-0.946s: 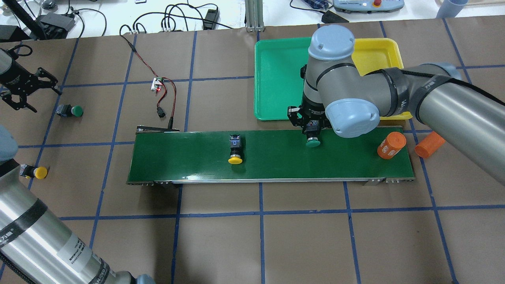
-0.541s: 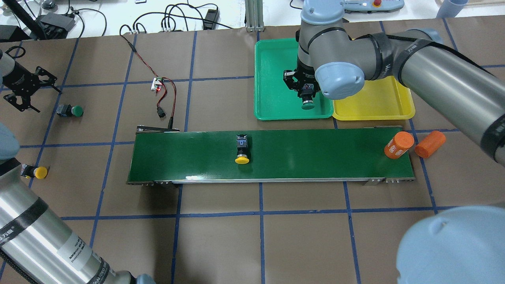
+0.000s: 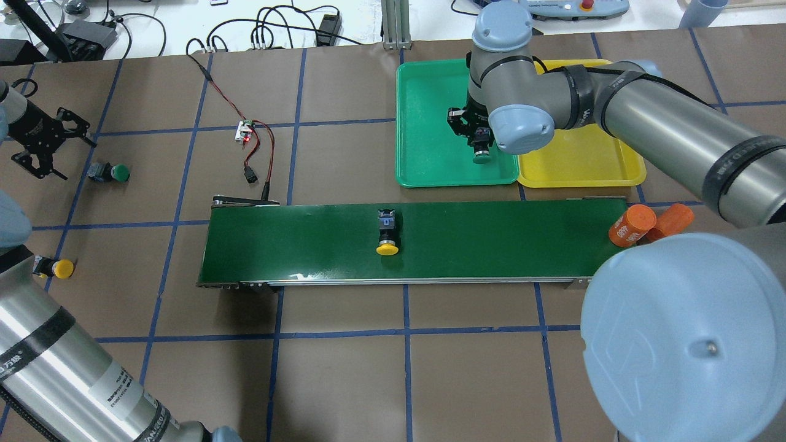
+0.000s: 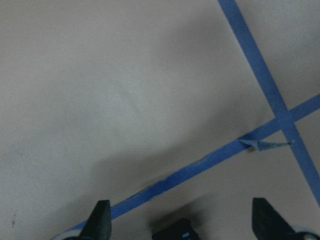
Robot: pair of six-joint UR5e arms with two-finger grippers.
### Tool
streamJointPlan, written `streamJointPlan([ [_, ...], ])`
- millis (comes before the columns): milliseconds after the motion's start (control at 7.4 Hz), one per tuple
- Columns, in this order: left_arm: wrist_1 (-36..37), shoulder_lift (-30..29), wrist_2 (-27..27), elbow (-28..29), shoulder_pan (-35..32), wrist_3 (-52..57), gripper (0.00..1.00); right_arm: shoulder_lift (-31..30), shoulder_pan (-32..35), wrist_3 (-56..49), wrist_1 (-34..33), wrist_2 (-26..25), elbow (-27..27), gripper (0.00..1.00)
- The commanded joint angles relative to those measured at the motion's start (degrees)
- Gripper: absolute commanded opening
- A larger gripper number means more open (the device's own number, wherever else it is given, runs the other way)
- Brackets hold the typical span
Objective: Sort buttons by color to trays
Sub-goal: 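Lower the green-capped switch into the green tray and open the right gripper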
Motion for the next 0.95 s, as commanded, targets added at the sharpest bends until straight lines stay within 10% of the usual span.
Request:
streamJointPlan([
  [0, 0.08, -0.49, -0.08, -0.01, 0.04, -0.45, 1.0, 0.67, -0.25, -0.24, -1.94, -0.26, 0.28, 1.0],
  [811, -0.79, -0.05, 0.09, -0.88, -0.57, -6.59, 1.0, -13.02, -1.04, 0.11, 2.46, -0.26, 8.16, 1.0],
])
